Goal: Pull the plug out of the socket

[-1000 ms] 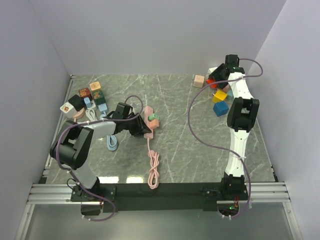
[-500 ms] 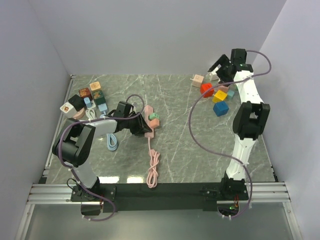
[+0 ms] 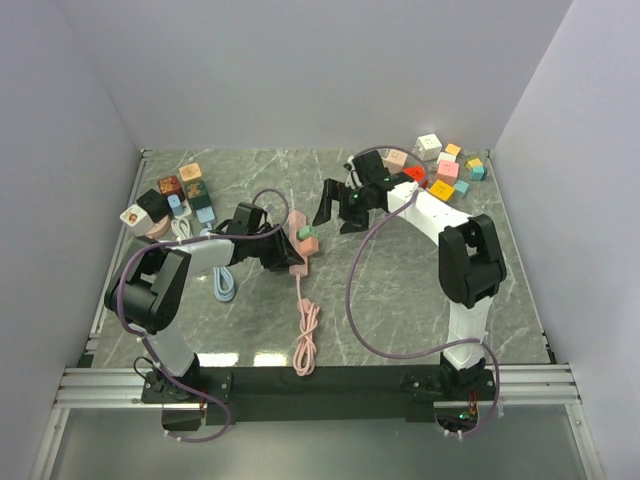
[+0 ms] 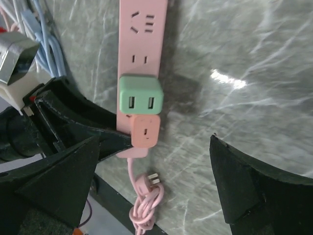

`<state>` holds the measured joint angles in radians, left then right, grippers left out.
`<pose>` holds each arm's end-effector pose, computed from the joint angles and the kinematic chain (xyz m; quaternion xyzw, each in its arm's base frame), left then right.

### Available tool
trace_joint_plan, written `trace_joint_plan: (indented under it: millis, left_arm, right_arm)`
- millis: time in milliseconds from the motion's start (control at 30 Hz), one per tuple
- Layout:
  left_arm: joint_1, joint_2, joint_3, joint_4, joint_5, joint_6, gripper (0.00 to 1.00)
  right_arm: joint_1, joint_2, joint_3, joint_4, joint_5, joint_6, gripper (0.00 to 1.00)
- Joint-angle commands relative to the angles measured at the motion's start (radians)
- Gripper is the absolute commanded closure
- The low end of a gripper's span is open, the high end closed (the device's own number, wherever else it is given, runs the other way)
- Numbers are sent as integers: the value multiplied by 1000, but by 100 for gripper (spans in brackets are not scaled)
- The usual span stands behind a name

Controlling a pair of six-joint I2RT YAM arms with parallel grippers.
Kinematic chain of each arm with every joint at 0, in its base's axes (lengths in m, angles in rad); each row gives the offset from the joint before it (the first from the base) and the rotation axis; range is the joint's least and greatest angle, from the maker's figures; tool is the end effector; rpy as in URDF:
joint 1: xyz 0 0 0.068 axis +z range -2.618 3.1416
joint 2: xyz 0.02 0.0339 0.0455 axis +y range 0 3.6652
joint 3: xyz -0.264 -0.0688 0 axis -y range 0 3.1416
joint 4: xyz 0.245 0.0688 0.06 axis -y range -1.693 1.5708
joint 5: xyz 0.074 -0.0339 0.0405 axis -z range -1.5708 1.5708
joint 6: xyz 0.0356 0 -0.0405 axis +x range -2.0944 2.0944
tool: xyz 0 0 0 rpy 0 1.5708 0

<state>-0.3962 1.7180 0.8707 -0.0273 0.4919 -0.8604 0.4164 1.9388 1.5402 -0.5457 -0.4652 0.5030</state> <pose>0.3011 -0.1442 0.1499 -0.1289 0.9064 -0.3796 0.1331 0.3832 0.1869 0.2343 -0.0309 0.9279 0.3296 0.1714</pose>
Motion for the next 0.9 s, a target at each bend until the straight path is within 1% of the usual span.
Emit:
trace_joint_plan:
  millis: [0,133,300,400,500,567,600,700,733,800,833,867]
  left_arm:
    - [5,-21,-12,15,-18,-25,99]
    - [3,-34,-32,20,-19,-34,99]
    - [3,-35,-50,52,-15,-45,99]
    - [5,-32,-47,47,-15,-42,99]
    - [3,-32,-39,35,-16,-35,99]
    - [5,-26,-27,30,-19,-28,99]
    - [5,-23,-27,30,-18,-23,99]
    - [5,-18,-29,30,-16,-20,99]
    - [5,-14,-33,30,-15,-20,99]
    - [5,-12,-41,30,-12,-19,99]
    - [5,-11,-47,33,-15,-19,99]
    - [5,-9,-50,33,-13,-19,99]
  right_arm:
    - [19,-3,-14,105,-30,37,0]
    - [42,9,-51,162,-7,104,0]
    - [71,84,-8,184,-33,153,0]
    - [90,112,12,196,-15,178,0]
    - [96,146,31,205,-24,198,5]
    - [97,160,47,207,-33,203,11]
    - [99,164,50,214,-36,209,19]
    - [99,164,58,224,-35,210,32]
    - [99,166,60,224,-35,209,41]
    - [98,181,87,211,-36,201,55]
    - [98,187,99,193,-38,194,65]
    - [98,192,116,185,-41,189,70]
